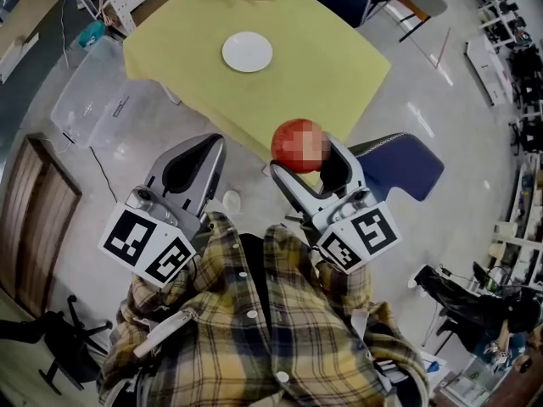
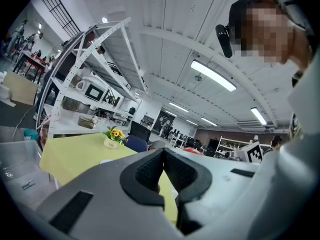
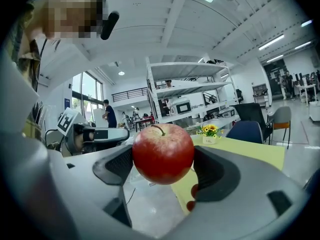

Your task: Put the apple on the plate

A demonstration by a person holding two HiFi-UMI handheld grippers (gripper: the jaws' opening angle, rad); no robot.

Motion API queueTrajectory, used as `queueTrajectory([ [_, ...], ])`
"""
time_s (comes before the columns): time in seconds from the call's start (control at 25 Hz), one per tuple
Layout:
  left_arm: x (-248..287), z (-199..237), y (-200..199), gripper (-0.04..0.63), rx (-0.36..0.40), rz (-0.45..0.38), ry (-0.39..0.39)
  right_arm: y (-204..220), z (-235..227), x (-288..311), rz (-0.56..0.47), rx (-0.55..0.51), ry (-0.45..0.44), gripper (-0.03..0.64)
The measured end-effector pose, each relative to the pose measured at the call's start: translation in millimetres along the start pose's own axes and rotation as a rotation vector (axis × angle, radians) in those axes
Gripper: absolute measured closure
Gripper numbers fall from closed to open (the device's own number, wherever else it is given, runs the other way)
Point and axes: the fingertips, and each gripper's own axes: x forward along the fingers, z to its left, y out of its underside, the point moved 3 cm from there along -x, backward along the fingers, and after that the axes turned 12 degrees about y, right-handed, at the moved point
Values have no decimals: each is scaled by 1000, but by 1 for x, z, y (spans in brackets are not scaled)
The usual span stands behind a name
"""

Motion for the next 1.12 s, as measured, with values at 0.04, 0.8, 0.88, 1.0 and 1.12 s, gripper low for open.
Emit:
queueTrajectory([
  [0.04,0,1,-2,588,2,-2,-6,0,-1,1,-2,3,-3,253],
  [0.8,22,108,-39,589,-19,-8,-4,-16,-11,97,21,-10,41,253],
  [0.88,28,127,-44,589,-29,0,11,-17,-14,114,26,-6,62,253],
  [1.0,39,157,-56,589,-34,18,36,-22,-18,143,28,10,99,253],
  [1.12,51,181,-72,588,-33,40,72,-31,-21,168,28,24,136,253],
])
